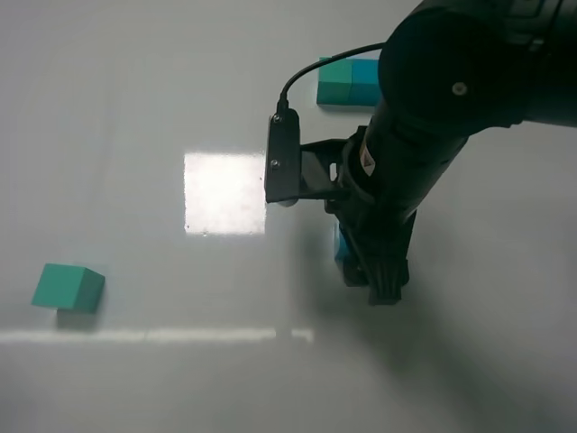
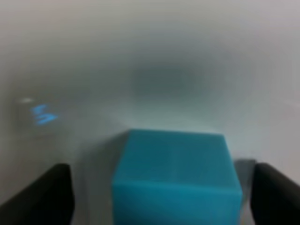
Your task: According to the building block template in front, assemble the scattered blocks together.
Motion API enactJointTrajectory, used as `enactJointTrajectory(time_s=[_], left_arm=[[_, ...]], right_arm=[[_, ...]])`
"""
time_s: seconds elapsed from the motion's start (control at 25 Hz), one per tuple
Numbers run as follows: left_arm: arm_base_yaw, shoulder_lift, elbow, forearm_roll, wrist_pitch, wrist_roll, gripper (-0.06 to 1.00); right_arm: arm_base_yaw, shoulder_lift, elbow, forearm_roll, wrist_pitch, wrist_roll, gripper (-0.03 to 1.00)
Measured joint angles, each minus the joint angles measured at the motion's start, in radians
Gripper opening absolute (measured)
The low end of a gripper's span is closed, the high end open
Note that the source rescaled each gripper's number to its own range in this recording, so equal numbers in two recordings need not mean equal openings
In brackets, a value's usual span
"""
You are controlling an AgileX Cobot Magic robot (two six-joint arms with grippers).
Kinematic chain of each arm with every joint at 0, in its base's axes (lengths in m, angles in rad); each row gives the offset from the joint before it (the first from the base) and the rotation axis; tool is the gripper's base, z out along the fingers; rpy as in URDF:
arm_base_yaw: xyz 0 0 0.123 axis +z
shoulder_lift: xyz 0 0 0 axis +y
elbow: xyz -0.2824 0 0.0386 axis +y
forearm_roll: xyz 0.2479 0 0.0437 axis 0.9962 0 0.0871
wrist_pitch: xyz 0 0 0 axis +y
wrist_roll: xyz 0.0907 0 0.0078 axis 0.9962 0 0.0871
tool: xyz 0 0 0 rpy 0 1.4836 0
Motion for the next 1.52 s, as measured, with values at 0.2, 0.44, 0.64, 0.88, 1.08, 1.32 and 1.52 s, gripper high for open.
enactJointTrajectory(time_s=[0.2, 0.44, 0.64, 0.88, 1.08, 1.32, 1.52], left_arm=[[0.0, 0.0, 0.0, -0.002, 0.0, -0.001, 0.85], [0.0, 0.0, 0.0, -0.004, 0.0, -0.001, 0.85], [0.0, 0.0, 0.0, -0.005, 0.0, 0.0, 0.85], [0.0, 0.0, 0.0, -0.005, 0.0, 0.0, 0.85], [0.0, 0.0, 0.0, -0.005, 0.0, 0.0, 0.85], [0.0, 0.0, 0.0, -0.005, 0.0, 0.0, 0.85], [0.0, 0.0, 0.0, -0.005, 0.0, 0.0, 0.85]], right_arm=[[0.044, -0.102, 0.0, -0.034, 0.016, 0.083, 0.99], [-0.022, -0.306, 0.019, 0.066, 0.057, 0.277, 1.0], [-0.24, -0.463, 0.093, 0.1, 0.062, 0.367, 1.0], [-0.505, -0.567, 0.189, 0.098, 0.055, 0.491, 1.0], [-0.721, -0.622, 0.258, 0.106, 0.056, 0.618, 1.0], [-0.867, -0.73, 0.399, 0.24, 0.047, 0.647, 1.0], [-0.876, -0.902, 0.566, 0.33, 0.03, 0.649, 1.0]])
